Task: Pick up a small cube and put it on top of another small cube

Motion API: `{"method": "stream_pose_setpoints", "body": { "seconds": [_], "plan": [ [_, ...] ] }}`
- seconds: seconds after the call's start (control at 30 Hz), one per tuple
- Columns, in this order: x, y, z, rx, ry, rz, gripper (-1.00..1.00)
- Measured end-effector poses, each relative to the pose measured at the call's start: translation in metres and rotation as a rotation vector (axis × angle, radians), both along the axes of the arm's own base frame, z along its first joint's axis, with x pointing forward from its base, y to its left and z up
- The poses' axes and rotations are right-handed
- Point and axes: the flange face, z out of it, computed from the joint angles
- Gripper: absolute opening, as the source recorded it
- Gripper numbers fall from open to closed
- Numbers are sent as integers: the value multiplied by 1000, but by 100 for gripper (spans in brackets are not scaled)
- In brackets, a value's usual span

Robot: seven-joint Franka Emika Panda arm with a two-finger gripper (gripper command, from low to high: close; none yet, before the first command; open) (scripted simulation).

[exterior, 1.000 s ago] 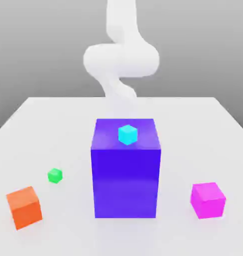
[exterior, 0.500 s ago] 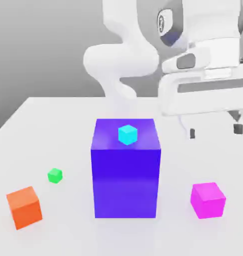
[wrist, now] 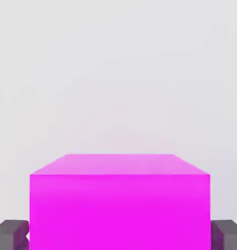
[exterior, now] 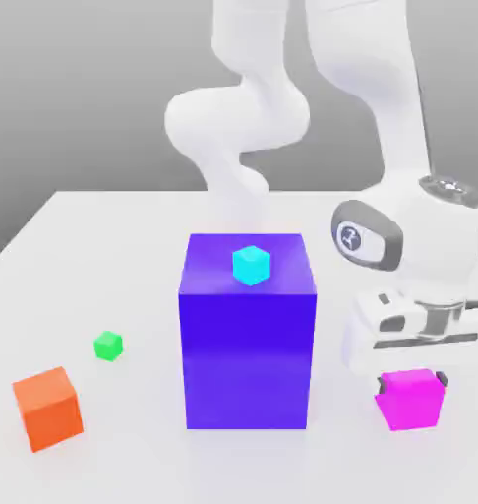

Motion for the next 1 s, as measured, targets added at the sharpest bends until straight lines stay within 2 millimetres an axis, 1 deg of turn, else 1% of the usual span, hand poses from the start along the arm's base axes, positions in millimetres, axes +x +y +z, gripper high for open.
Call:
{"method": "stream_pose_setpoints", "body": {
  "seconds": [0.07, 0.1, 0.13, 0.2, 0.3, 0.33, 0.37, 0.43, 0.47, 0.5, 0.53, 0.6, 0.67, 0.73, 0.8, 0.83, 0.87, 0.93, 0.97, 1.0],
  "plan": [
    [0, 0, 0, 1, -1, 0, -100],
    [-1, 0, -5, 0, 0, 1, -100],
    [0, 0, -3, 0, 0, 0, -100],
    [0, 0, 13, 0, 0, -1, -100],
    [0, 0, 44, -1, 0, 0, -100],
    [3, -1, 52, -3, 4, 0, -100],
    [13, -5, 56, -7, 12, -1, -100],
    [39, -21, 62, -18, 29, -10, -100],
    [51, -36, 65, -25, 33, -22, -100],
    [63, -56, 68, -33, 36, -39, -100],
    [73, -79, 72, -41, 38, -60, -100],
    [91, -134, 80, -56, 43, -116, -100],
    [100, -191, 87, -69, 51, -173, -100],
    [102, -245, 95, -79, 62, -221, -100],
    [98, -296, 102, -86, 74, -266, -100],
    [92, -322, 106, -89, 81, -288, -100],
    [83, -346, 109, -90, 86, -312, -100],
    [54, -396, 113, -87, 92, -373, -100],
    [38, -415, 114, -84, 94, -399, -100],
    [23, -425, 113, -80, 91, -413, -100]
  ]
}}
